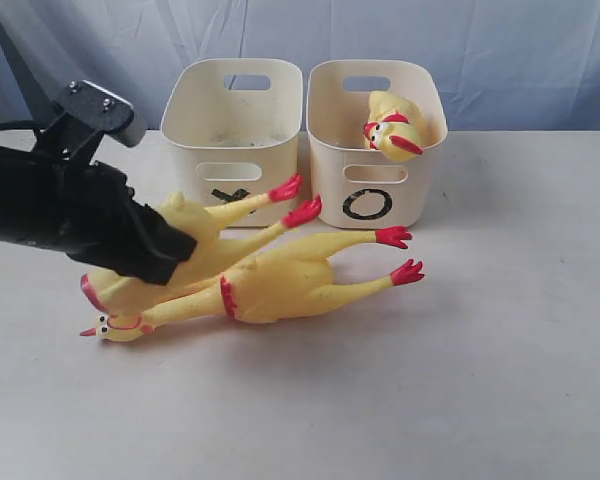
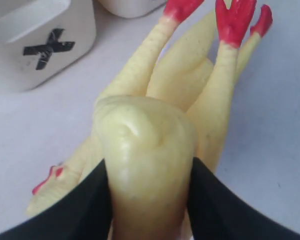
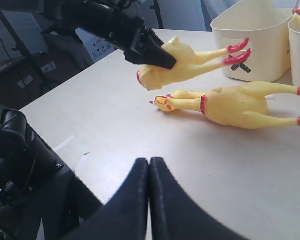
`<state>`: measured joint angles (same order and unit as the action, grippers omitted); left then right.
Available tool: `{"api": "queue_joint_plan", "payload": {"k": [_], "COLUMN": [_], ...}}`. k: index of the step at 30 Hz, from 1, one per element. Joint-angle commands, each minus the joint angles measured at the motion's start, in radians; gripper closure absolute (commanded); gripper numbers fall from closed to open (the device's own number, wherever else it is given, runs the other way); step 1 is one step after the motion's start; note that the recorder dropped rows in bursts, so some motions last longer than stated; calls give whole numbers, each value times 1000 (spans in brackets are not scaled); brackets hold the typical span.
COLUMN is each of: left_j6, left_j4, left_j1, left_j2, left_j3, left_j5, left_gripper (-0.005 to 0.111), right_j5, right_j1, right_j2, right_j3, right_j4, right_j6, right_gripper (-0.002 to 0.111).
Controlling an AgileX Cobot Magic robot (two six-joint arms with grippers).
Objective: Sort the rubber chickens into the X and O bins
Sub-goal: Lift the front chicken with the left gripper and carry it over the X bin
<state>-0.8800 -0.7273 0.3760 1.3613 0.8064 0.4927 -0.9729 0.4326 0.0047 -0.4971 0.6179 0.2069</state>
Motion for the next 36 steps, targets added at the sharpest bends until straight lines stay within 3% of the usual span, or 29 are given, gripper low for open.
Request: {"api": "queue_joint_plan", "payload": {"k": [1, 6, 14, 23, 36], "left_j6": [124, 242, 252, 252, 252], "left_j4": [92, 175, 151, 46, -92], "left_j1": [5, 5, 5, 5, 5], "left_j2": [-11, -11, 16, 176, 452], "left_j3": [55, 108, 175, 301, 562], "left_j5": [-34, -112, -315, -465, -550], "left_gripper": [107, 107, 107, 107, 107], "right_j5": [3, 3, 30, 34, 34], "right_j1": [-3, -3, -3, -3, -3], "right_j2": [-5, -5, -5, -5, -5], "right_j3": [5, 5, 5, 5, 5], "right_j4": [7, 7, 7, 7, -14], "right_j6": [3, 3, 3, 3, 5], "right_gripper": [108, 108, 108, 108, 108]}}
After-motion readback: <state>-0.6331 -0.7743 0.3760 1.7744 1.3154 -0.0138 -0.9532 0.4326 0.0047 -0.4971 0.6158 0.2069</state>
